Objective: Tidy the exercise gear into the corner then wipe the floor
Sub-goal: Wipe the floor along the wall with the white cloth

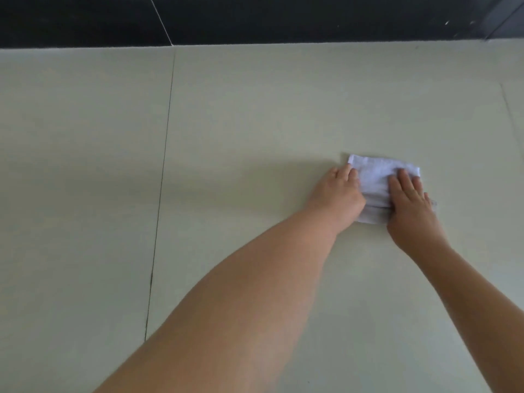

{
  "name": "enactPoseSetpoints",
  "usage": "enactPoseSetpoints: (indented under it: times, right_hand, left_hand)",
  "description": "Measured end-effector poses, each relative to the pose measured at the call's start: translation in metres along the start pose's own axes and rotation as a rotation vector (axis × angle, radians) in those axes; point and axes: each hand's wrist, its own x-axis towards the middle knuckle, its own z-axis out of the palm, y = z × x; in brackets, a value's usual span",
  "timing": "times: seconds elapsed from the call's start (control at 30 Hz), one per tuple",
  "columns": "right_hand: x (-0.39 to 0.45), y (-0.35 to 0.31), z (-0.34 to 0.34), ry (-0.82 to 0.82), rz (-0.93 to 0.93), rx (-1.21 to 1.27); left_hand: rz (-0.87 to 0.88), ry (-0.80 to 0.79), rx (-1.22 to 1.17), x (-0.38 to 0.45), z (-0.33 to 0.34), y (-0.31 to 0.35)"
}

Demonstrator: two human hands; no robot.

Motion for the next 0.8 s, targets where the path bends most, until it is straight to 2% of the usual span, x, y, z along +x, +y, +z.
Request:
enactPoseSetpoints:
  times: [0.07, 0.1, 0.17, 0.23, 0.27, 0.3, 0.37, 0.43, 0.5, 0.63, 0.8]
  right_hand:
    - [0.025, -0.010, -0.010, 0.015, -0.033, -0.027]
    - [0.038, -0.020, -0.014, 0.010, -0.068, -0.043]
    - [0.060, -0.047, -0.018, -0.019, -0.151, -0.074]
    - [0.074, -0.082, -0.018, -0.048, -0.225, -0.098]
    - [0.077, -0.101, -0.015, -0.056, -0.262, -0.104]
    - [0.078, -0.120, -0.011, -0.057, -0.305, -0.107]
    - [0.070, -0.151, 0.002, -0.056, -0.389, -0.084]
    - [0.052, -0.167, 0.018, -0.078, -0.448, -0.031]
    - [0.028, -0.167, 0.032, -0.107, -0.497, 0.011]
    - [-0.019, -0.140, 0.042, -0.174, -0.555, 0.029]
    - [-0.069, -0.081, 0.044, -0.222, -0.493, 0.028]
  left_hand:
    - [-0.044, -0.246, 0.088, 0.009, -0.032, -0.008]
    - [-0.094, -0.223, 0.175, 0.018, -0.043, -0.016]
    - [-0.147, -0.042, 0.107, 0.020, -0.032, -0.054]
    - [-0.189, 0.004, 0.286, -0.002, -0.038, -0.092]
    - [-0.219, -0.055, 0.302, -0.017, -0.030, -0.106]
    - [-0.273, -0.030, 0.324, -0.030, -0.025, -0.121]
    - [-0.320, -0.130, 0.271, -0.057, -0.024, -0.139]
    - [-0.421, -0.115, 0.193, -0.087, -0.024, -0.143]
    - [-0.517, -0.178, 0.151, -0.115, -0.024, -0.134]
    - [-0.503, -0.390, 0.167, -0.135, -0.033, -0.092]
    - [-0.405, -0.511, 0.121, -0.141, -0.038, -0.023]
